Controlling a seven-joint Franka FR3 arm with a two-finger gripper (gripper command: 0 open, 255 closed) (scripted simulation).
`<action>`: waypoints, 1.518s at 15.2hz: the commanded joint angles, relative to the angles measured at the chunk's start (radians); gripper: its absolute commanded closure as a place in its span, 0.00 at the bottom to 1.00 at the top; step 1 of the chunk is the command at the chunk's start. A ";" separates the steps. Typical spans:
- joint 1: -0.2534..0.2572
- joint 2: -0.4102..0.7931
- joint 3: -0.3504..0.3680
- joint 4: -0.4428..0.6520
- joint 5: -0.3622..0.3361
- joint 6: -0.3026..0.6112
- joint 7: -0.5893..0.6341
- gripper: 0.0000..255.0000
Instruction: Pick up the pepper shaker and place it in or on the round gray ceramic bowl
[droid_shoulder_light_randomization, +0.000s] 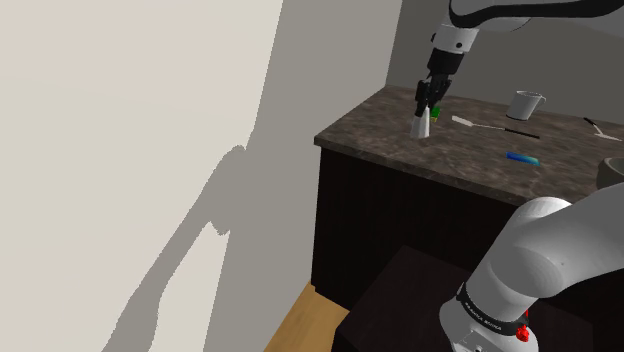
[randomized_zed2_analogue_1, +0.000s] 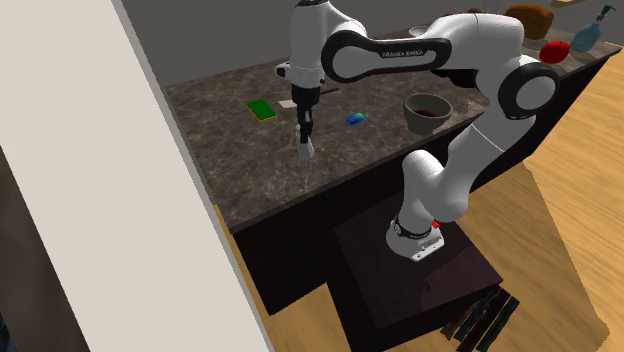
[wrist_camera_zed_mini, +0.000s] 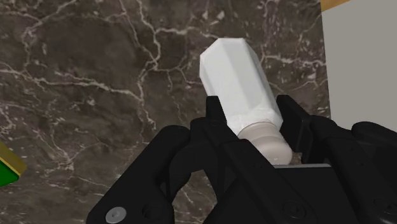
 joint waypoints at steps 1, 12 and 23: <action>0.002 0.006 0.001 0.034 0.003 -0.028 -0.003 1.00; 0.014 0.053 0.009 0.221 0.020 -0.169 -0.007 1.00; 0.028 0.126 0.006 0.438 0.040 -0.315 -0.018 1.00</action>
